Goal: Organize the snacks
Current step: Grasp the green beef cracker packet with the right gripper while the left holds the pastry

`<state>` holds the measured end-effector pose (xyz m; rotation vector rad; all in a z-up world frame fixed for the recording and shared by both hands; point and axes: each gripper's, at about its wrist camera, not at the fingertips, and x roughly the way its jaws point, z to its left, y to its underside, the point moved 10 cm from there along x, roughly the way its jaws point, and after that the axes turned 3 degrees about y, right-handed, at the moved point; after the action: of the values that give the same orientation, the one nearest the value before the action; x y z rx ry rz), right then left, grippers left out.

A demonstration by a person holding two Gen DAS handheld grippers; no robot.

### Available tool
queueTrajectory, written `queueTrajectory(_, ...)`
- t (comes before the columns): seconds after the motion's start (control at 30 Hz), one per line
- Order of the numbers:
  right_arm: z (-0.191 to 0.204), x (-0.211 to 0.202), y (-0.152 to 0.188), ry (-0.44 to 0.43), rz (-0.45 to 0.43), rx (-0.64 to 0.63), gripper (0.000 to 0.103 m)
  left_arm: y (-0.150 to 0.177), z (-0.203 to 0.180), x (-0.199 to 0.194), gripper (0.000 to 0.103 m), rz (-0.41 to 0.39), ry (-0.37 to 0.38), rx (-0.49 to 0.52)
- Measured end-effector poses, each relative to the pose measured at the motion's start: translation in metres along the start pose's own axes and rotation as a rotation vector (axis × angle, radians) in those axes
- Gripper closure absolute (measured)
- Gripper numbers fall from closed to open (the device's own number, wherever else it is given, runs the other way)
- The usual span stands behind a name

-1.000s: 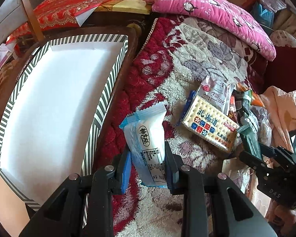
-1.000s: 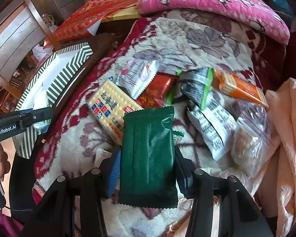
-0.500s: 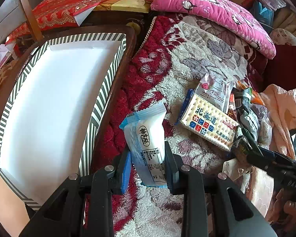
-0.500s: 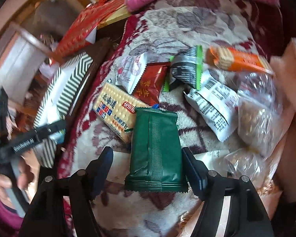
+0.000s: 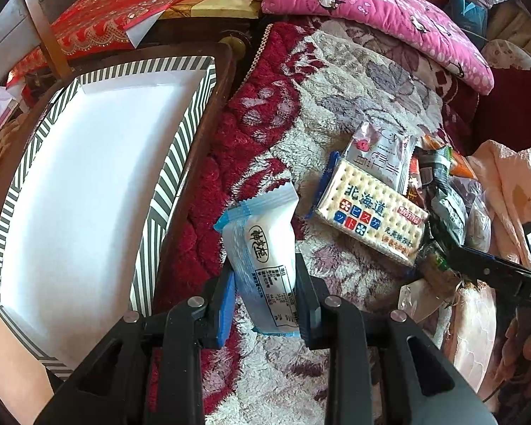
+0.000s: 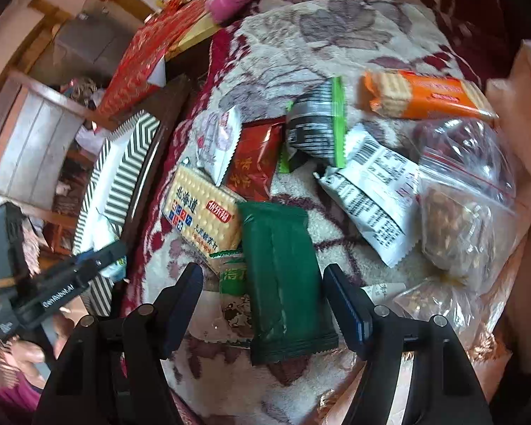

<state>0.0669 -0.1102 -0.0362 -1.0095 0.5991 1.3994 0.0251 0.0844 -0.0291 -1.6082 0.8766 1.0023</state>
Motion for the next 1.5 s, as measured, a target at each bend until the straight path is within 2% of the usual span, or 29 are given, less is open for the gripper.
queueTrajectory(0.1, -0.005, -0.01, 0.001, 0.037, -0.03, -0.012, 0.028, 0.001, -0.001, 0.002, 0.075, 0.006, 0.0, 0.0)
queueTrajectory(0.2, -0.016, -0.014, 0.003, 0.165, -0.033, -0.055, 0.028, 0.004, -0.002, 0.004, 0.075, 0.014, 0.002, 0.0)
queueTrajectory(0.23, -0.017, -0.014, 0.005, 0.181, -0.026, -0.069, 0.028, 0.005, -0.003, 0.005, 0.075, 0.017, 0.004, -0.001)
queueTrajectory(0.4, -0.016, -0.014, 0.003, 0.178, -0.02, -0.106, 0.028, 0.007, -0.004, 0.005, 0.075, 0.02, 0.006, -0.001)
queueTrajectory(0.53, -0.015, -0.005, 0.004, 0.168, 0.021, -0.146, 0.028, 0.007, -0.003, 0.005, 0.075, 0.019, 0.001, -0.006)
queueTrajectory(0.67, -0.014, 0.002, 0.002, 0.119, 0.052, -0.161, 0.028, 0.008, -0.002, 0.006, 0.075, 0.032, -0.002, -0.008)
queueTrajectory(0.7, -0.014, 0.005, 0.003, 0.097, 0.06, -0.158, 0.031, 0.009, -0.003, 0.007, 0.075, 0.036, -0.002, -0.005)
queueTrajectory(0.73, -0.013, 0.006, 0.003, 0.086, 0.061, -0.156, 0.041, 0.01, -0.004, 0.008, 0.075, 0.039, -0.001, -0.002)
queueTrajectory(0.83, -0.007, 0.008, 0.007, 0.049, 0.062, -0.146, 0.058, 0.012, -0.006, 0.01, 0.075, 0.049, -0.001, 0.006)
queueTrajectory(0.87, -0.005, 0.008, 0.009, 0.039, 0.058, -0.141, 0.059, 0.012, -0.007, 0.011, 0.075, 0.05, 0.0, 0.007)
queueTrajectory(1.03, -0.006, 0.007, 0.009, 0.066, 0.038, -0.117, 0.057, 0.016, -0.011, 0.012, 0.075, 0.055, 0.005, 0.017)
queueTrajectory(1.17, -0.021, -0.002, 0.001, 0.183, -0.006, -0.111, 0.05, 0.016, -0.009, 0.012, 0.075, 0.055, 0.002, 0.011)
queueTrajectory(1.4, -0.048, -0.03, -0.012, 0.262, -0.101, -0.046, 0.044, 0.017, -0.01, 0.015, 0.075, 0.061, 0.003, 0.008)
queueTrajectory(1.5, -0.054, -0.034, -0.014, 0.285, -0.097, -0.05, 0.043, 0.018, -0.012, 0.016, 0.075, 0.064, 0.007, 0.012)
